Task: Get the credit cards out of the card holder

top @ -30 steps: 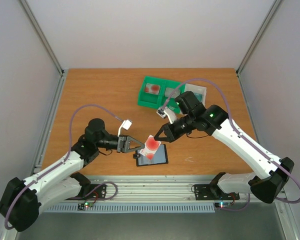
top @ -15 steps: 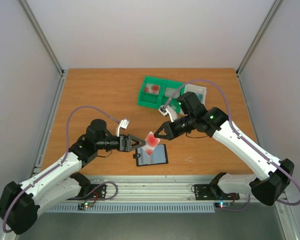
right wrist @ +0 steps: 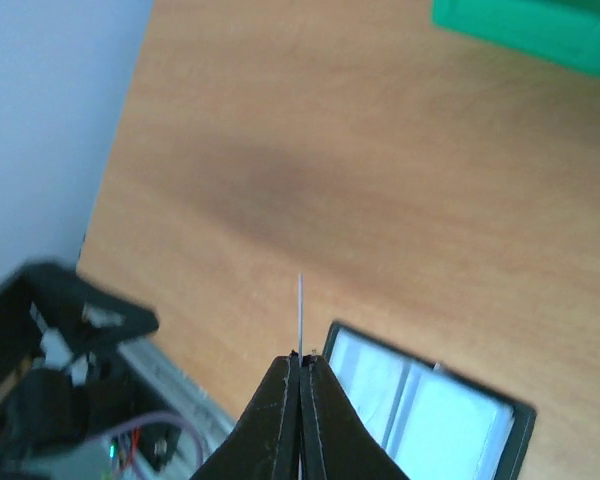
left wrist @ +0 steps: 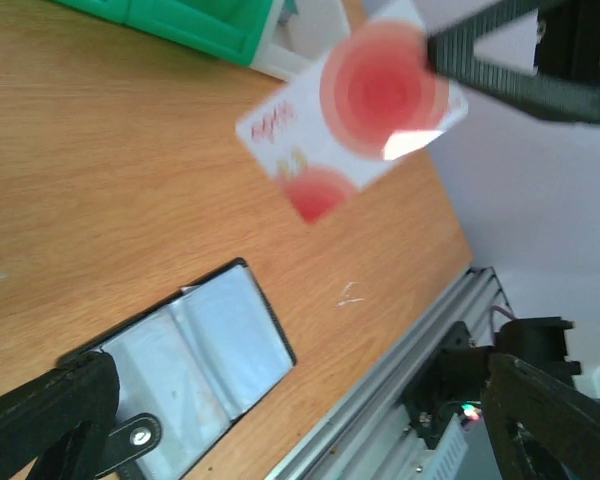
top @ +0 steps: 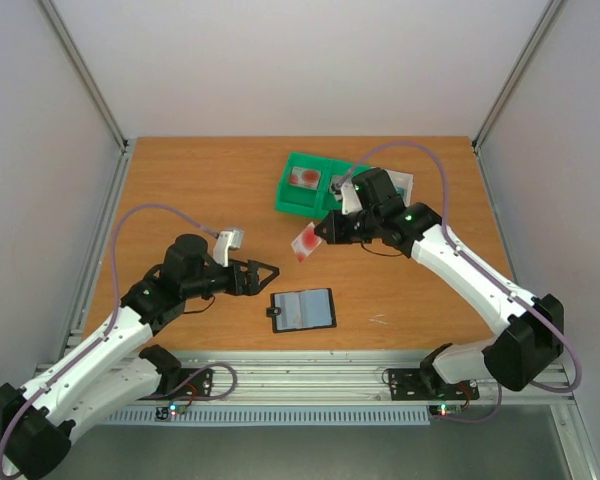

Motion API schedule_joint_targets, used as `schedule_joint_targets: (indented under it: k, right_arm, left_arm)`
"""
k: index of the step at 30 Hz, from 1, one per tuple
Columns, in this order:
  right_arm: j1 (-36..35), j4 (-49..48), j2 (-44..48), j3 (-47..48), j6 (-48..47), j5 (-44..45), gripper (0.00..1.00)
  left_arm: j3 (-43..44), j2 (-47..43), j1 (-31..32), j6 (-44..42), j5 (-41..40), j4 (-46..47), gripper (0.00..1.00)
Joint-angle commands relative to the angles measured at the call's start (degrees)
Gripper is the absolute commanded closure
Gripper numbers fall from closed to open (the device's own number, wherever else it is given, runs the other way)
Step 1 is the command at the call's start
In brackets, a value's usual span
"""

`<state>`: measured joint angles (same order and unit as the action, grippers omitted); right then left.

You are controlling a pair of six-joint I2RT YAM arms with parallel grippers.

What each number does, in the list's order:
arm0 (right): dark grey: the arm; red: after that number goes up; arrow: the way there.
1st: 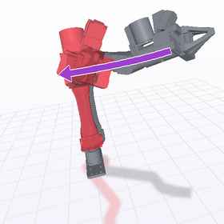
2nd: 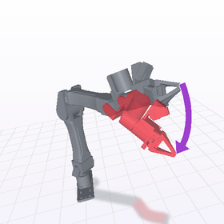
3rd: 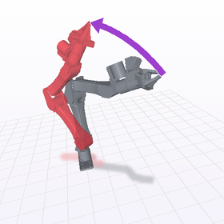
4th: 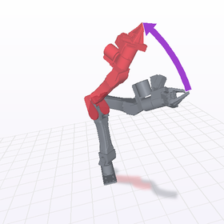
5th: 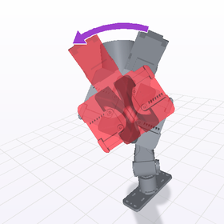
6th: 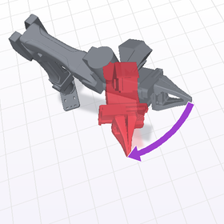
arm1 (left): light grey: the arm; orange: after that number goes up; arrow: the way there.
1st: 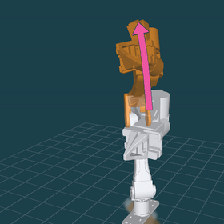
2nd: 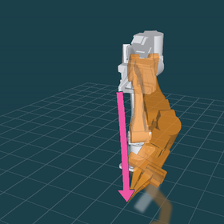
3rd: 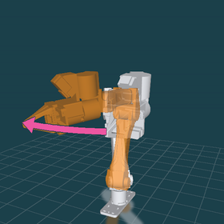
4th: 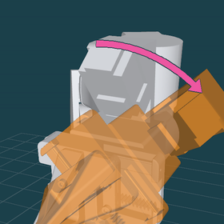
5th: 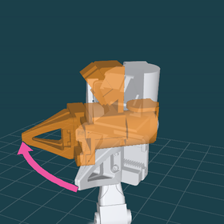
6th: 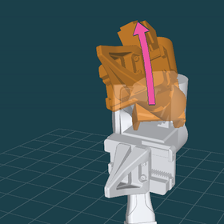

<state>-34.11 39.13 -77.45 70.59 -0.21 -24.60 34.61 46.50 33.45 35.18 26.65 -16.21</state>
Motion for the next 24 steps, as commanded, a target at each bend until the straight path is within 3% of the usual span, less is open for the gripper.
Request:
schedule_joint_targets:
  k: [1, 11, 24]
  right_arm:
    - [3.26, -10.88, -2.59, -1.28, 6.84, 5.26, 0.99]
    - [6.13, -24.9, -12.08, -0.57, 11.39, 15.29, 0.99]
    - [6.51, -33.27, -26.45, 9.14, 13.22, 24.42, 0.99]
  left_arm:
    - [-1.22, -1.03, -0.06, -3.0, -4.96, -2.64, 0.01]
    - [-2.85, 0.64, -0.06, -2.18, -10.41, -6.39, 0.01]
    - [-4.22, 2.41, -0.1, -2.88, -10.42, -5.21, 0.01]
